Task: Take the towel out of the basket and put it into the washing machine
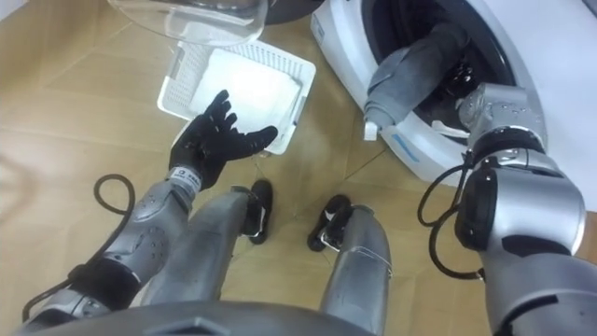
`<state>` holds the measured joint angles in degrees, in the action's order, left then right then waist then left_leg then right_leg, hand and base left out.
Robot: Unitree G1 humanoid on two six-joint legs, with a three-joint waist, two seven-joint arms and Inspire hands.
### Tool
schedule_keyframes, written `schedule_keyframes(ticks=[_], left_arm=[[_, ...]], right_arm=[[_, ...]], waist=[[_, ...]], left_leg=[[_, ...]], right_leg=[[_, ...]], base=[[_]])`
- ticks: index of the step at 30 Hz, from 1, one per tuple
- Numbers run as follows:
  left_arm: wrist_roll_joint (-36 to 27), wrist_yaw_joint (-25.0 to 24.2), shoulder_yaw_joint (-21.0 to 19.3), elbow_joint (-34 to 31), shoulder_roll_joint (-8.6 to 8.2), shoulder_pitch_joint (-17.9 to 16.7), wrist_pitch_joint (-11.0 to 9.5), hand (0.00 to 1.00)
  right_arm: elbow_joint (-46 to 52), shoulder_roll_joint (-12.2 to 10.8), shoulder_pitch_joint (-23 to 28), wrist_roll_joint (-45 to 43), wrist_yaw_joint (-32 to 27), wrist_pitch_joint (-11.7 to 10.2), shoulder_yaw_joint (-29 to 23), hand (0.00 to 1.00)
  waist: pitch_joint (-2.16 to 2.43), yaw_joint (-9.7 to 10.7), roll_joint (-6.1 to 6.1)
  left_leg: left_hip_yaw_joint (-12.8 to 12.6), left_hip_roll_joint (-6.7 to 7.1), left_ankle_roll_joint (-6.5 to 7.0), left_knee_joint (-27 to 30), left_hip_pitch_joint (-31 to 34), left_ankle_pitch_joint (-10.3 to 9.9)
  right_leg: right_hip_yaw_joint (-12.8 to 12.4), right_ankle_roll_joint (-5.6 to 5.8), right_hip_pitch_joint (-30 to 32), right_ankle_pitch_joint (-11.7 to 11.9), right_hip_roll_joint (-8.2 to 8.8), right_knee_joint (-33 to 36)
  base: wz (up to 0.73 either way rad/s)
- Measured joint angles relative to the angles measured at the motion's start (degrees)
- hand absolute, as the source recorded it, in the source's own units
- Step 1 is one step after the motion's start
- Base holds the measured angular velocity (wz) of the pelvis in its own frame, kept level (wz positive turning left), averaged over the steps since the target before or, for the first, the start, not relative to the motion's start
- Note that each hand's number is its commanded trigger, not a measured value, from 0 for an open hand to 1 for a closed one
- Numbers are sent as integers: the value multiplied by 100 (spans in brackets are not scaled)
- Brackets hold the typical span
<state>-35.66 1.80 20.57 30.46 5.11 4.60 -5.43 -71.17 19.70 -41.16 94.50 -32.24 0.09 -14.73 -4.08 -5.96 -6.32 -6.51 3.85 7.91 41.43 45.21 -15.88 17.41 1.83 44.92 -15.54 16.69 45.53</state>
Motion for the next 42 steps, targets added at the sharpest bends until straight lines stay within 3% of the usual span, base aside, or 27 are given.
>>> schedule_keyframes(ticks=[4,12,16,19,22,24,28,31,33,36,38,42], left_arm=[[33,0,0,23,4,31,0,0],[315,-25,-11,513,-5,136,1,0],[371,-46,-187,779,17,236,-5,0],[626,-54,-245,1117,43,306,-138,0],[1079,-3,-257,1472,172,331,-173,0],[1315,27,-265,1680,276,281,-207,0],[2166,96,-592,2331,386,69,-234,0],[2418,205,-718,2582,539,-257,-264,0],[2528,237,-842,2678,584,-425,-264,0],[2960,309,-1288,2696,568,-775,-264,0],[3099,341,-1476,2845,605,-1006,-264,0],[3258,446,-1722,3136,618,-1199,-263,0]], right_arm=[[-1,-1,11,13,12,-29,0,0],[-16,-108,230,-216,595,-34,0,0],[-14,-231,586,-852,1072,-34,161,0],[-20,-248,875,-1143,1496,-34,477,0],[-17,-295,1337,-1494,2021,-34,858,0],[16,-338,1581,-1870,2236,-35,925,0],[12,-421,2308,-2942,2792,-95,961,0],[-9,-431,2722,-3479,3085,-199,1157,0],[0,-470,3052,-3685,3222,-271,1284,0],[24,-478,3656,-4103,3365,-315,1327,0],[76,-478,4055,-4498,3373,-369,1337,0],[-5,-504,4468,-5047,3415,-432,1337,0]], waist=[[3,0,22],[-2,17,303],[7,33,323],[16,41,373],[22,51,393],[31,63,407],[131,108,520],[247,115,564],[262,136,580],[376,179,551],[399,271,538],[398,359,523]], left_leg=[[-21,-3,6,-31,-27,3],[-34,-22,25,-308,-478,23],[-48,-44,14,-606,-821,34],[-49,-87,4,-757,-1011,43],[-65,-118,1,-962,-1283,45],[-127,-124,0,-1034,-1453,45],[-131,-118,-1,-1304,-1957,46],[-134,-127,-6,-1574,-2354,48],[-132,-136,-30,-1748,-2675,63],[-143,-152,-48,-2058,-3157,73],[-143,-185,-97,-2281,-3491,101],[-145,-227,-172,-2546,-3978,126]], right_leg=[[1,2,-17,1,3,-15],[-6,65,-475,71,-91,-358],[0,108,-811,113,-186,-678],[-12,146,-1054,190,-313,-1004],[-35,188,-1379,241,-423,-1335],[-187,203,-1541,250,-483,-1466],[-320,257,-2065,293,-590,-1896],[-343,274,-2482,362,-673,-2208],[-345,281,-2808,407,-738,-2500],[-327,295,-3298,464,-820,-2865],[-330,259,-3613,535,-903,-3093],[-324,238,-4091,580,-1006,-3370]], base=[[0],[-3],[-5],[-6],[0],[-2],[-1],[-13],[-9],[-12],[-18],[-15]])
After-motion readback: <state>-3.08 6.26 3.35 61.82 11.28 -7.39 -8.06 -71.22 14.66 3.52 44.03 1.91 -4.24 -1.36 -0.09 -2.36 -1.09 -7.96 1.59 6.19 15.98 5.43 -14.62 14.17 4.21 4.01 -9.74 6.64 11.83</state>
